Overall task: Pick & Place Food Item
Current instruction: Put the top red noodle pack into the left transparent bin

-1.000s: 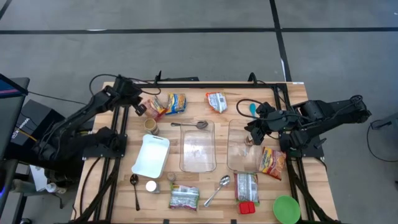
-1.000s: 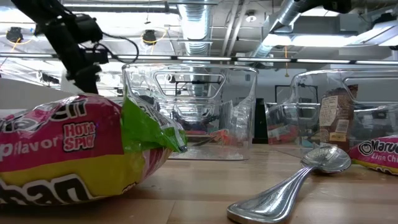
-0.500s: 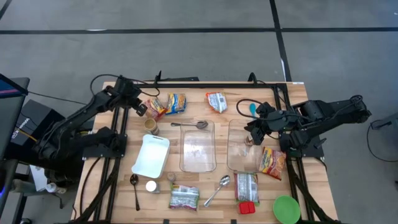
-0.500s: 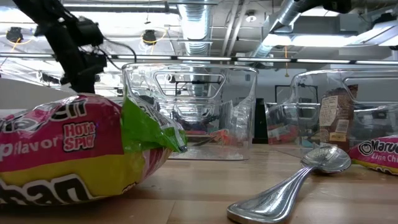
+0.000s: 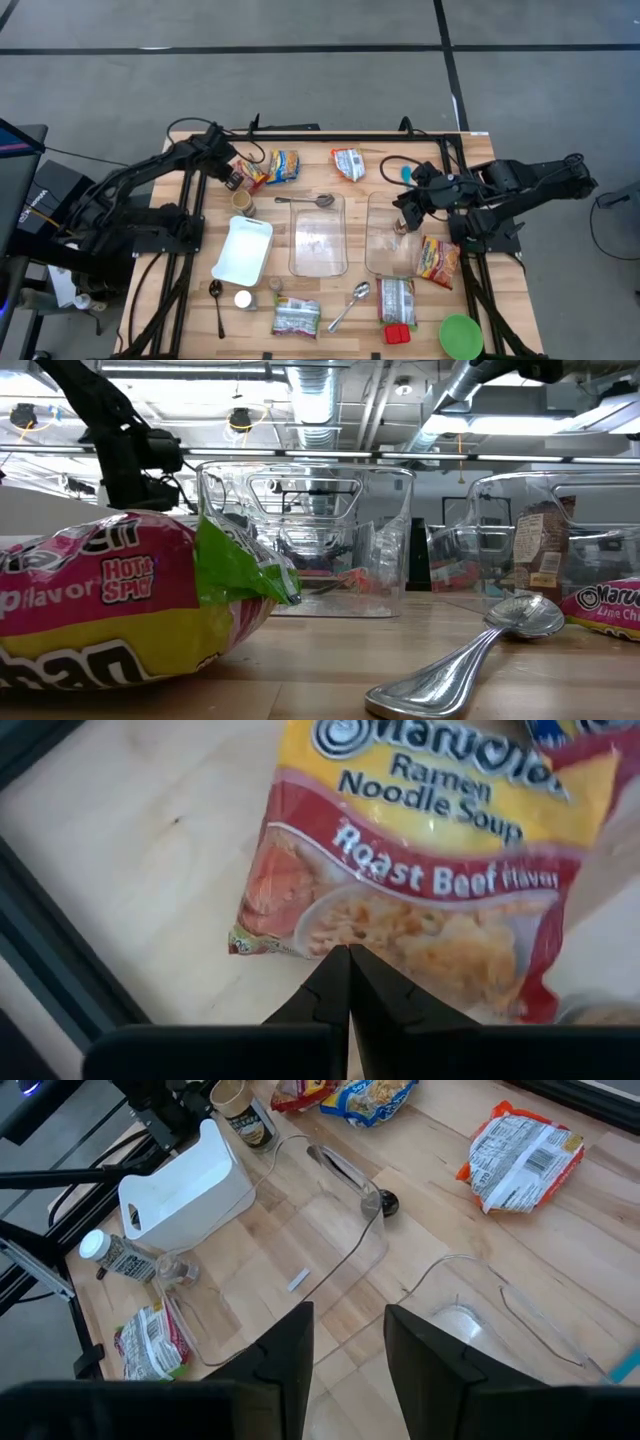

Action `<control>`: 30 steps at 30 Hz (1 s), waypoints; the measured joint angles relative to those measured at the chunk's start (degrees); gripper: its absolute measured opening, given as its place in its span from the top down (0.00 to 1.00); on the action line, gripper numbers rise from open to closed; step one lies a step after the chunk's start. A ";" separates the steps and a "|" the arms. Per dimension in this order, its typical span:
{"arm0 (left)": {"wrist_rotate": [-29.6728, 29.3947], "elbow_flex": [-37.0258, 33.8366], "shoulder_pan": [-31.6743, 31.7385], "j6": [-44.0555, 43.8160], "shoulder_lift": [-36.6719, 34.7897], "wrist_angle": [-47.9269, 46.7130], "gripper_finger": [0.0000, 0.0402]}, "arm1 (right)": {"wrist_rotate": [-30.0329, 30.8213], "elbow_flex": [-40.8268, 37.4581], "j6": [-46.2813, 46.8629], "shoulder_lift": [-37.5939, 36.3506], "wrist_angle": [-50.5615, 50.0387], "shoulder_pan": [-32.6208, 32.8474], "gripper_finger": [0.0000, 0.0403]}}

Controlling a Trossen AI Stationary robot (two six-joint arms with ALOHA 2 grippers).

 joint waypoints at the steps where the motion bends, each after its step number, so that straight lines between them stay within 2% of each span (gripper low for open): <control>1: -0.01 0.00 0.00 -1.14 0.25 0.55 1.00 | -0.02 0.00 -0.02 0.00 -0.02 -0.21 0.71; 5: -0.65 0.00 0.00 -7.21 0.37 3.78 1.00 | -0.02 0.00 -0.02 0.00 -0.02 -0.91 0.71; 13: -5.47 0.00 0.00 -28.93 0.37 10.37 1.00 | -0.02 0.00 -0.02 0.00 -0.02 -1.05 0.71; 20: -8.42 0.00 -0.44 -41.98 0.37 14.60 1.00 | -0.02 0.00 -0.02 0.01 -0.02 -0.92 0.71; 23: -9.81 0.00 -1.66 -49.96 0.37 14.03 1.00 | 0.01 0.00 -0.02 0.00 -0.02 -0.92 0.71; 26: -10.78 0.00 -4.24 -53.94 0.37 14.04 1.00 | 0.02 0.00 -0.02 0.00 -0.02 -0.92 0.71; 30: -16.37 0.00 -8.21 -60.98 0.37 12.22 1.00 | 0.05 0.00 -0.09 0.00 -0.02 -0.92 0.71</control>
